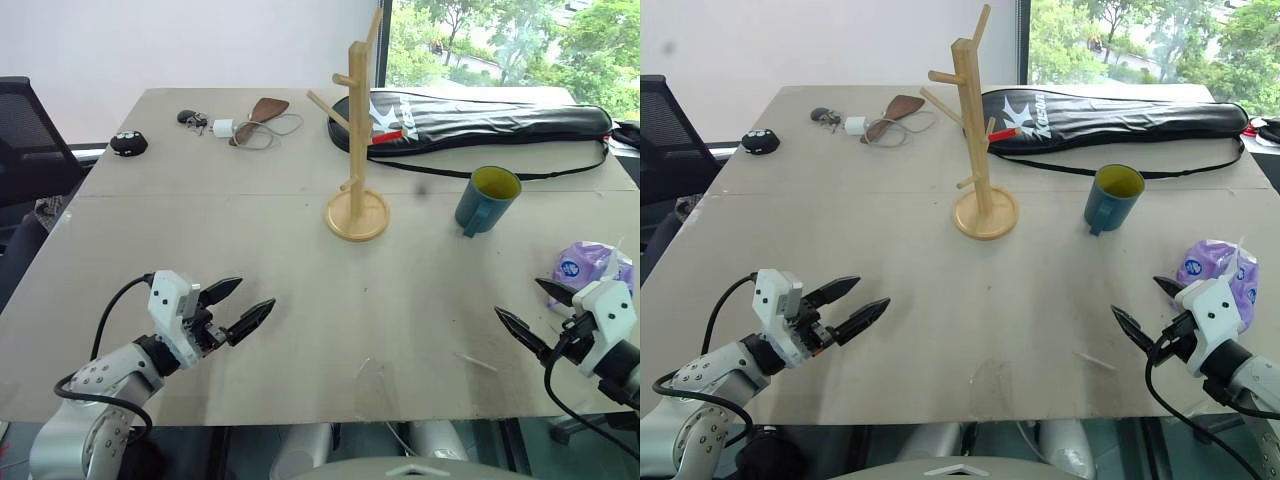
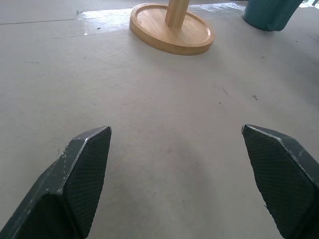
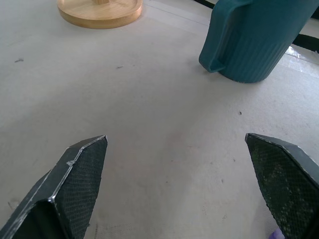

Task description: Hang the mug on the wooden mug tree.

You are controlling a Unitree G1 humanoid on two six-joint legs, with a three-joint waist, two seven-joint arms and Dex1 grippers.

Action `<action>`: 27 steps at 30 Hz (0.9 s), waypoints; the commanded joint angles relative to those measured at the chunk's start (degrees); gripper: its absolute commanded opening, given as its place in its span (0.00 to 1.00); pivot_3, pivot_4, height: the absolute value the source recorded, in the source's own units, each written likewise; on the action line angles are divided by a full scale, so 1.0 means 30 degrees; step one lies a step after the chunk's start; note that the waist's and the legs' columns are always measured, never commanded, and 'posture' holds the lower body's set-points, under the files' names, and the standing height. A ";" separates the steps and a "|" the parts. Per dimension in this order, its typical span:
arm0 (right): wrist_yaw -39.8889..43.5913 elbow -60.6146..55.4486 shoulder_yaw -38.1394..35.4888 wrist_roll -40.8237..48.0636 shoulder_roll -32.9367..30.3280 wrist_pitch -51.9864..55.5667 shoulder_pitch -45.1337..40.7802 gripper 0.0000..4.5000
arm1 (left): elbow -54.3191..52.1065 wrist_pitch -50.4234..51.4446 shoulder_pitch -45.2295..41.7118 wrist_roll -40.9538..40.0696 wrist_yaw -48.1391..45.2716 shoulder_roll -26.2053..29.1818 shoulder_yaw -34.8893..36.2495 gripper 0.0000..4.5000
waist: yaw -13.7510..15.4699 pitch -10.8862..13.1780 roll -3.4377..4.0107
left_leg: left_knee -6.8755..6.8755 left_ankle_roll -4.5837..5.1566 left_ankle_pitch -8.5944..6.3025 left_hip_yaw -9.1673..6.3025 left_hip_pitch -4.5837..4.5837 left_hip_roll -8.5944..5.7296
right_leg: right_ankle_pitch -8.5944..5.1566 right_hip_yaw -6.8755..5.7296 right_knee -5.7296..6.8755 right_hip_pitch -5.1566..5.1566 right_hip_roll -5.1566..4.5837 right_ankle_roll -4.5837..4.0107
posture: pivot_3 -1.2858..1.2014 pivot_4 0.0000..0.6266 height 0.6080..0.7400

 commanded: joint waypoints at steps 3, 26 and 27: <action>-0.2215 -0.1095 0.0795 0.0370 -0.0333 0.2530 -0.3062 1.00 | -0.2321 0.0723 -0.1882 -0.3193 -0.2339 0.1731 0.0438 0.96 | -0.0110 0.0049 -0.0062 | 0.0001 0.0000 0.0000 0.0001 0.0002 0.0000 | 0.0000 0.0002 0.0002 0.0001 0.0001 0.0000 | 0.52 0.24 0.99; -0.1566 0.8648 0.5221 -0.0109 0.0940 0.4011 -1.3298 0.71 | -0.3977 0.1503 -0.3787 -0.5231 -0.3889 0.4030 -0.0151 1.00 | -0.0173 0.0031 0.0035 | -0.0008 -0.0020 0.0013 0.0007 -0.0061 0.0005 | 0.0013 0.0004 -0.0017 -0.0068 0.0016 -0.0024 | 0.52 0.24 0.99; -0.1440 0.8949 0.5321 -0.0211 0.0986 0.3822 -1.3455 0.71 | -0.4042 0.1470 -0.3687 -0.5215 -0.3841 0.4032 -0.0120 1.00 | -0.0170 0.0031 0.0034 | -0.0007 -0.0020 0.0013 0.0009 -0.0065 0.0004 | 0.0013 0.0007 -0.0017 -0.0071 0.0014 -0.0024 | 0.52 0.24 0.99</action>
